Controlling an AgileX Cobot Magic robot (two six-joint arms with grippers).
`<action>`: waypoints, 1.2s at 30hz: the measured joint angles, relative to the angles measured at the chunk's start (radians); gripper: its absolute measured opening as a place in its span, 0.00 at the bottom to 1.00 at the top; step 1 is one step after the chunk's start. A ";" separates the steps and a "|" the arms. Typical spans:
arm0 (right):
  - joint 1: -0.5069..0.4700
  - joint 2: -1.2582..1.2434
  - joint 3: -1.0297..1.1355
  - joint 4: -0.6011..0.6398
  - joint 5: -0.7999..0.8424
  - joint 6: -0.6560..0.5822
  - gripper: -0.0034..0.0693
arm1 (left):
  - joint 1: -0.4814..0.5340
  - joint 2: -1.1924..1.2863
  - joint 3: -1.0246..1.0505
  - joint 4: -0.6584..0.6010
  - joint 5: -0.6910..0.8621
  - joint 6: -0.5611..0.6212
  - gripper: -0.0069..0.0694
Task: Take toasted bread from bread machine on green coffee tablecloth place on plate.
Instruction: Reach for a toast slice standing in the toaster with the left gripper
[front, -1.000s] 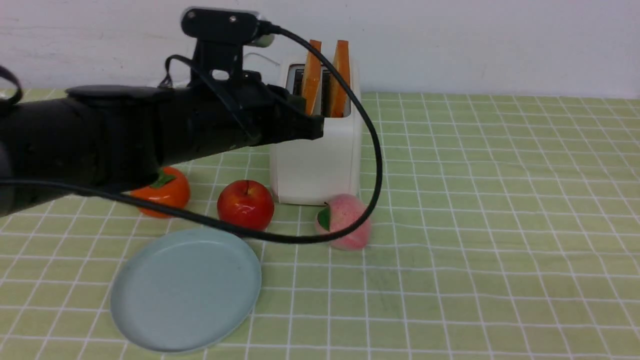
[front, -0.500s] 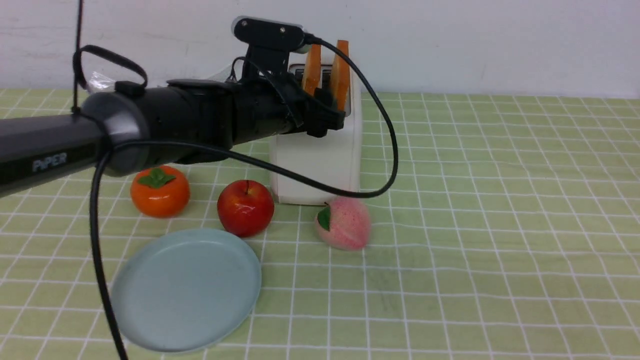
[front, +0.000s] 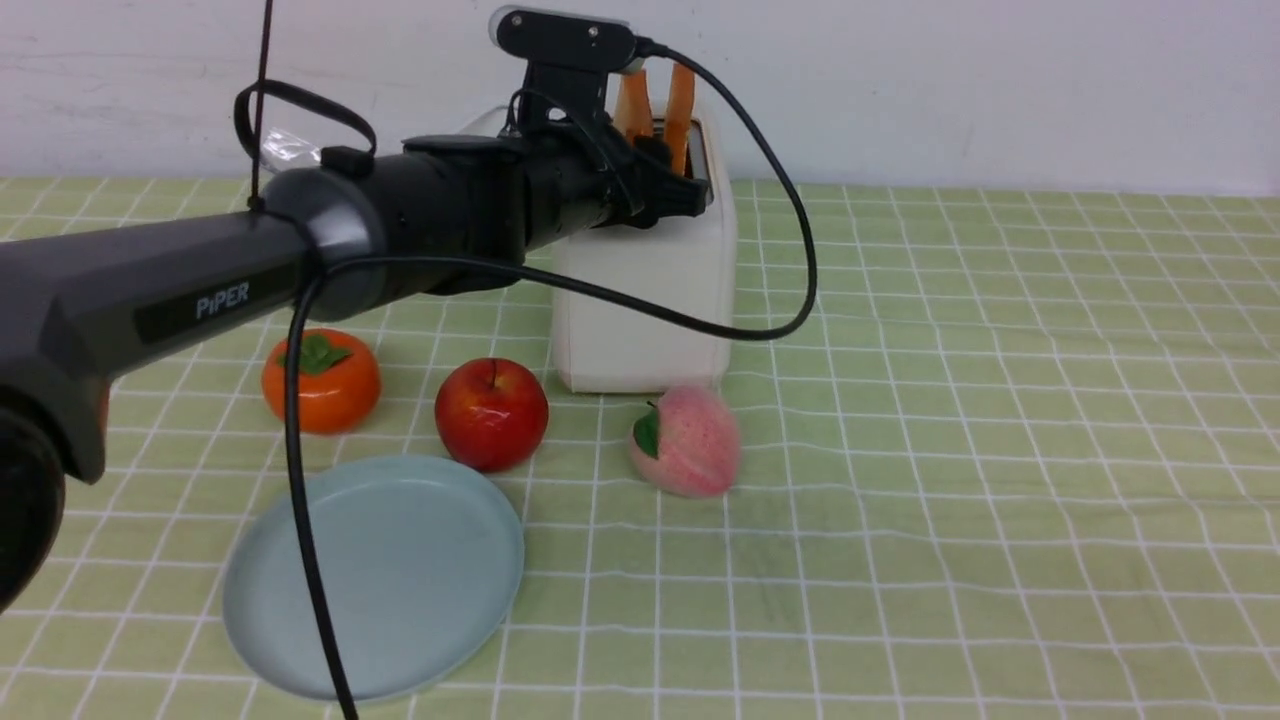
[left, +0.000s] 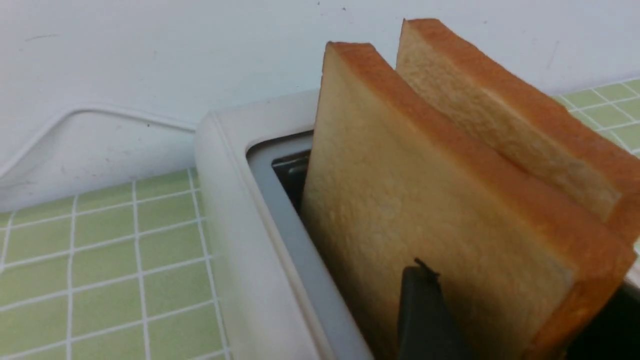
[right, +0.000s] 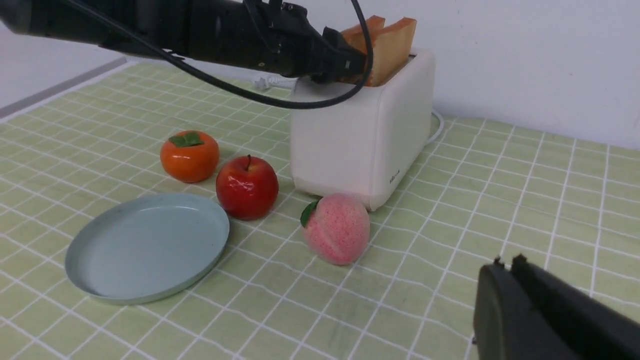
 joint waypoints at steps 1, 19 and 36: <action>0.000 0.000 0.000 0.000 -0.003 0.000 0.08 | 0.000 0.000 0.000 0.000 0.001 0.000 0.54; 0.000 0.000 0.000 0.007 -0.069 -0.003 0.10 | 0.000 -0.029 0.060 -0.004 -0.005 0.009 0.54; 0.000 0.000 0.000 0.014 -0.100 -0.003 0.10 | 0.001 -0.194 0.227 -0.004 0.110 -0.022 0.58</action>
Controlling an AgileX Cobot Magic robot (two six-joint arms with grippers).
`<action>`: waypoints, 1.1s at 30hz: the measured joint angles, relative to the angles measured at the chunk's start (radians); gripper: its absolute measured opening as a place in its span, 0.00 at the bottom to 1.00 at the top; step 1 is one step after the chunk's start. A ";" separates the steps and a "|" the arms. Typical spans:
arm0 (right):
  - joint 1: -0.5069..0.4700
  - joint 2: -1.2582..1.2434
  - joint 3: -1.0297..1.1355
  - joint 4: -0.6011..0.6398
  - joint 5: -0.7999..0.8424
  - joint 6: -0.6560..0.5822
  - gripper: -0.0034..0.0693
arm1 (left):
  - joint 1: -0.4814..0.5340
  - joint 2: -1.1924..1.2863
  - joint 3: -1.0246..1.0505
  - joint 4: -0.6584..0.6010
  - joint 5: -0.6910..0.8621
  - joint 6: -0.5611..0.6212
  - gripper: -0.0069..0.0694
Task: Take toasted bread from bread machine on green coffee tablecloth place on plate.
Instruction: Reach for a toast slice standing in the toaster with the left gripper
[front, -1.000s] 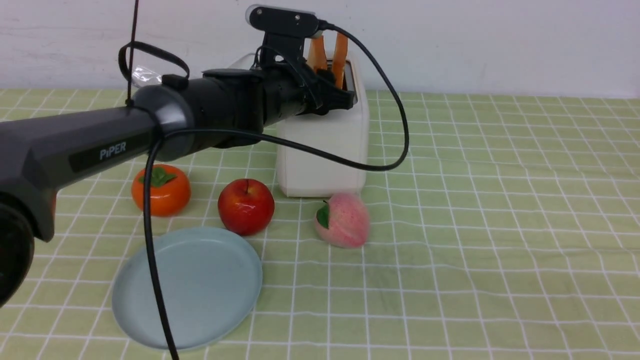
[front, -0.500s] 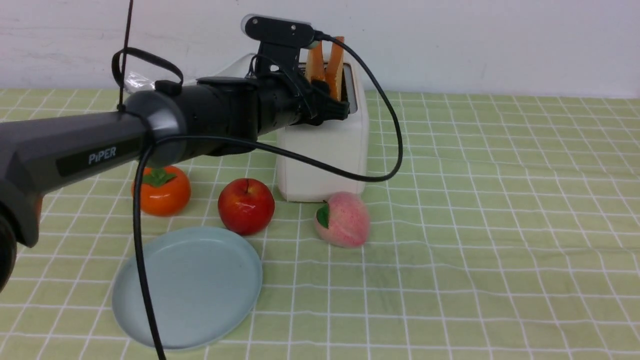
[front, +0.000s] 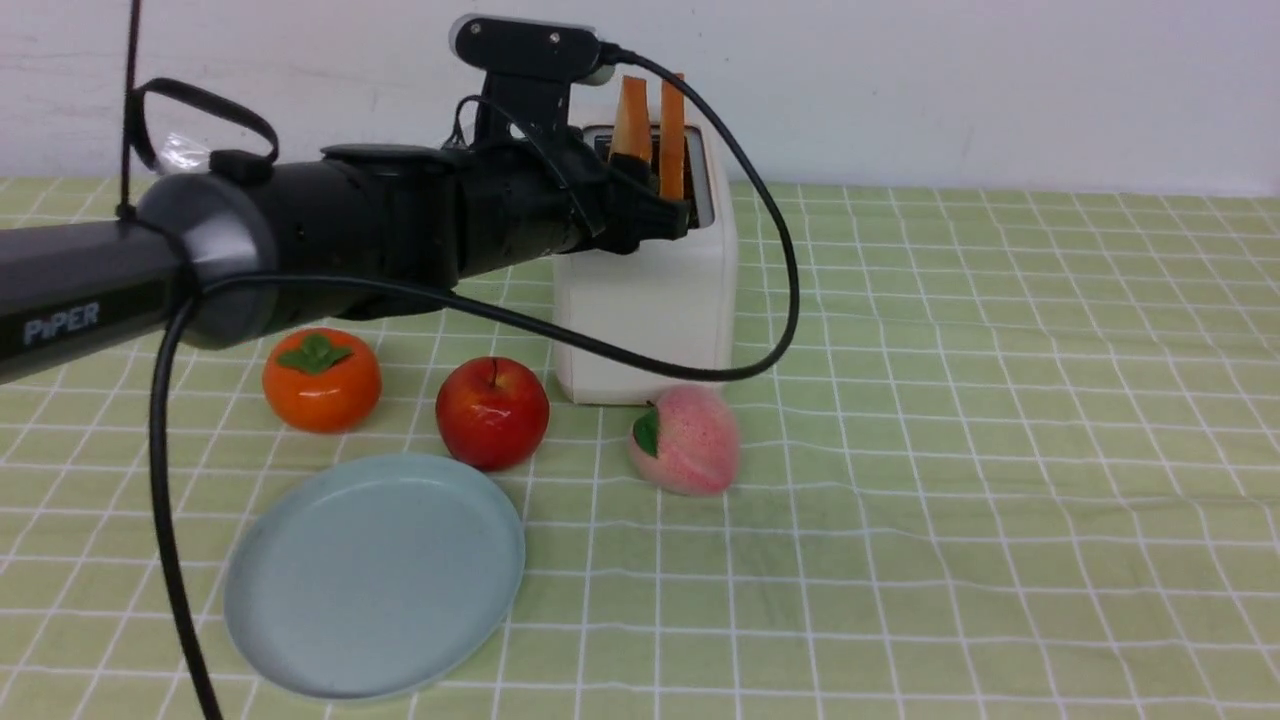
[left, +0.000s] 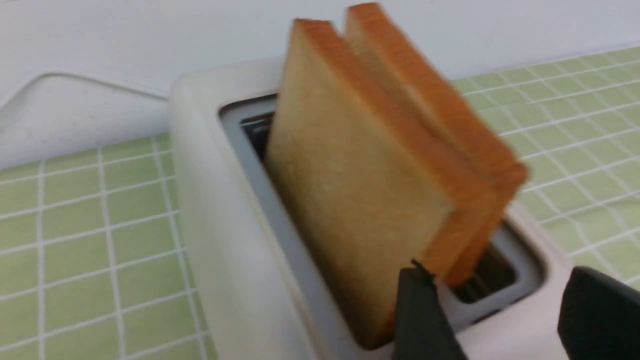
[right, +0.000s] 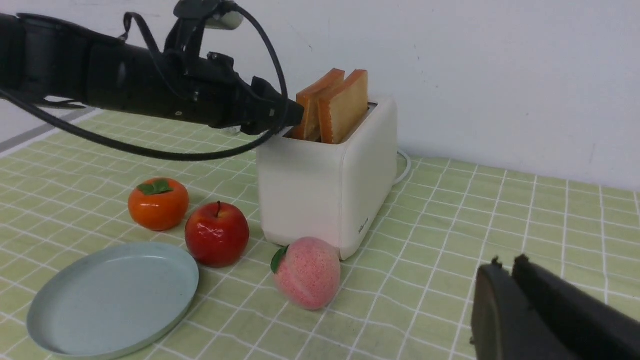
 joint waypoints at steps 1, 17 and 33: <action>0.000 0.000 0.000 0.000 0.000 0.000 0.10 | 0.000 -0.002 0.003 0.000 0.009 0.001 0.58; 0.000 0.000 0.000 0.007 0.020 0.000 0.11 | 0.000 0.116 -0.088 0.000 -0.061 0.024 0.58; 0.000 0.000 0.000 0.030 0.030 0.000 0.12 | 0.002 0.127 -0.149 0.052 -0.085 0.020 0.58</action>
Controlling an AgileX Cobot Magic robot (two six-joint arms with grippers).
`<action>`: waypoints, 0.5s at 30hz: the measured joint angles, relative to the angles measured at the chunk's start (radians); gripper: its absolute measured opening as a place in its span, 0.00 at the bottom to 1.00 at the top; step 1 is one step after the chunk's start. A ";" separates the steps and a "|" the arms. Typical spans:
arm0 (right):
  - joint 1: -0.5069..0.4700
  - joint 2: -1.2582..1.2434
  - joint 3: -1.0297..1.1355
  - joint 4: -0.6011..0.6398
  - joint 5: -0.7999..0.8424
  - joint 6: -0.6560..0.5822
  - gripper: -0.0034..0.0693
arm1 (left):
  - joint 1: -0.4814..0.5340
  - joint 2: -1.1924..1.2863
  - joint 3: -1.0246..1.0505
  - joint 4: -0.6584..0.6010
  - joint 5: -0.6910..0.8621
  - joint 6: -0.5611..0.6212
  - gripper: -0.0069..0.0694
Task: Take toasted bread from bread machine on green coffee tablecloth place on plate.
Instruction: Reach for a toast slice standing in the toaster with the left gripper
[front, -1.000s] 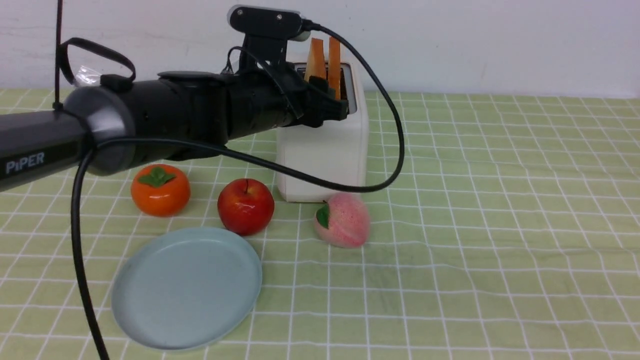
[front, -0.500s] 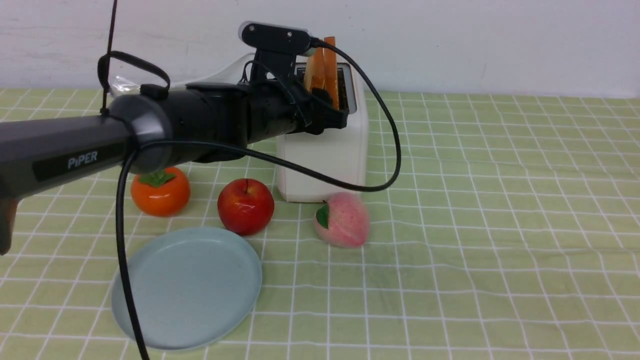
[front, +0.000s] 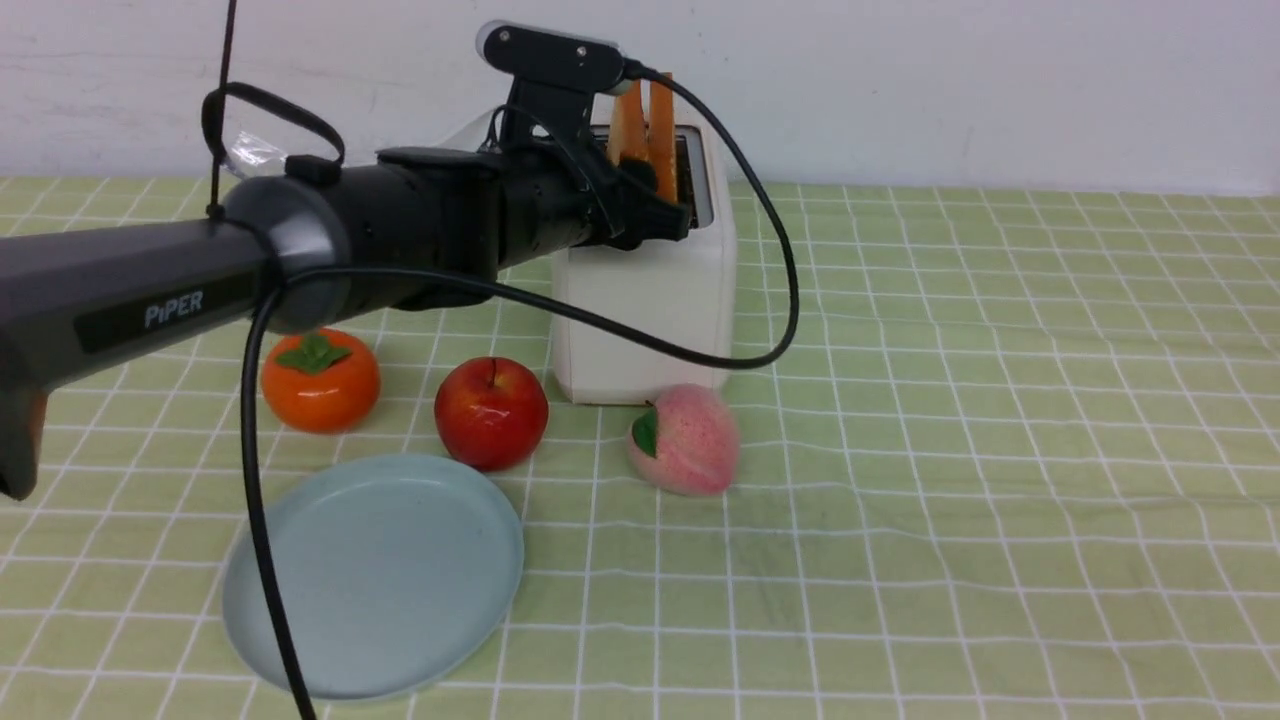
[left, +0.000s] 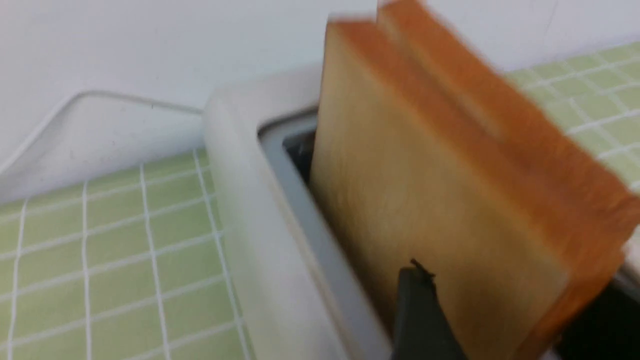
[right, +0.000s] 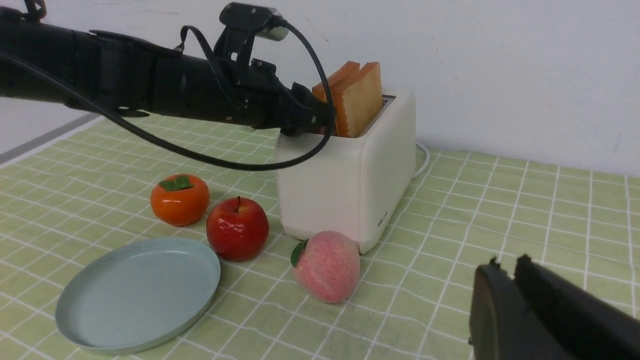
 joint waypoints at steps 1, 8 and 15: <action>0.000 0.000 0.000 0.000 0.000 0.000 0.13 | 0.000 0.000 -0.007 0.000 -0.001 0.000 0.58; 0.000 0.000 0.000 0.000 0.000 0.000 0.13 | 0.007 0.006 -0.024 0.005 -0.011 0.000 0.57; 0.000 0.000 0.000 0.000 0.000 0.000 0.14 | 0.047 0.038 -0.050 -0.003 0.008 -0.001 0.47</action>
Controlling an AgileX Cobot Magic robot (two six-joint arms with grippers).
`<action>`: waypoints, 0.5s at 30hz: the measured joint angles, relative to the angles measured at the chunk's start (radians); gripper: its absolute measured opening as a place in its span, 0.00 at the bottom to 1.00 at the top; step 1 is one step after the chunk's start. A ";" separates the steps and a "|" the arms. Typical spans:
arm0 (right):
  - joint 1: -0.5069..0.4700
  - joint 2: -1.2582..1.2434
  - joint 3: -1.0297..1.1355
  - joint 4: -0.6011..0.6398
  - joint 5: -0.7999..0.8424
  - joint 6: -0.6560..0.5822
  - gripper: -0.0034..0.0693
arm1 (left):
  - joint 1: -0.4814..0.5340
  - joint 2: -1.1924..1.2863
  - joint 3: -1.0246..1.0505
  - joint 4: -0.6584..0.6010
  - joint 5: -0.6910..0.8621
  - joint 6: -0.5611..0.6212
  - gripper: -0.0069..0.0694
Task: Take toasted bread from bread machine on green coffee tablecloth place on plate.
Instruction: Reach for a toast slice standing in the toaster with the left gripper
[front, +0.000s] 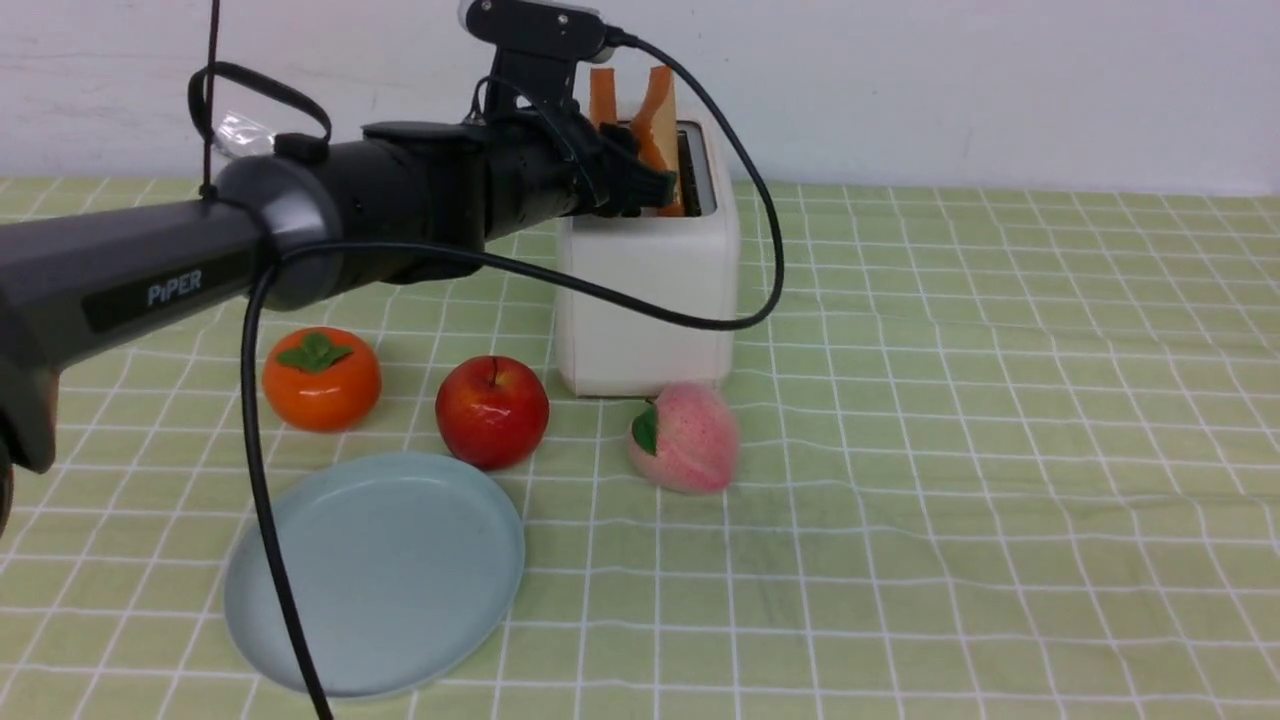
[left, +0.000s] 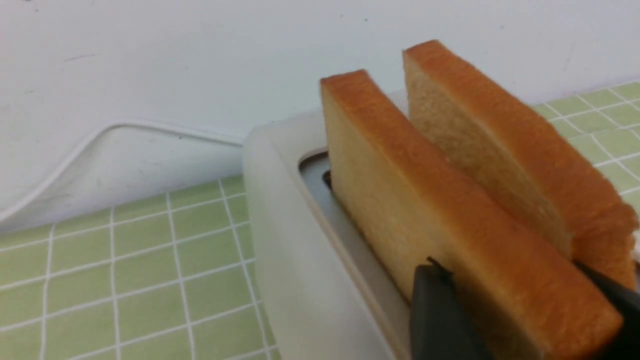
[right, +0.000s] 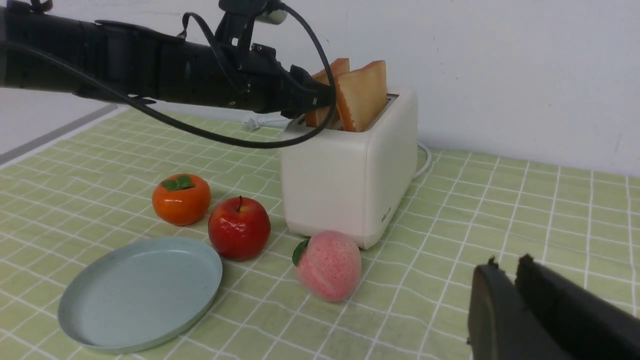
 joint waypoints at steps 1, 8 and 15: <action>0.000 0.000 0.000 0.000 0.001 0.000 0.14 | 0.002 0.003 -0.001 -0.006 -0.002 0.000 0.46; 0.000 0.000 0.000 0.000 0.001 0.000 0.14 | 0.008 0.011 -0.001 -0.016 0.026 -0.001 0.40; 0.000 0.000 0.000 0.001 0.001 0.000 0.14 | 0.009 0.012 -0.006 -0.015 0.047 -0.001 0.39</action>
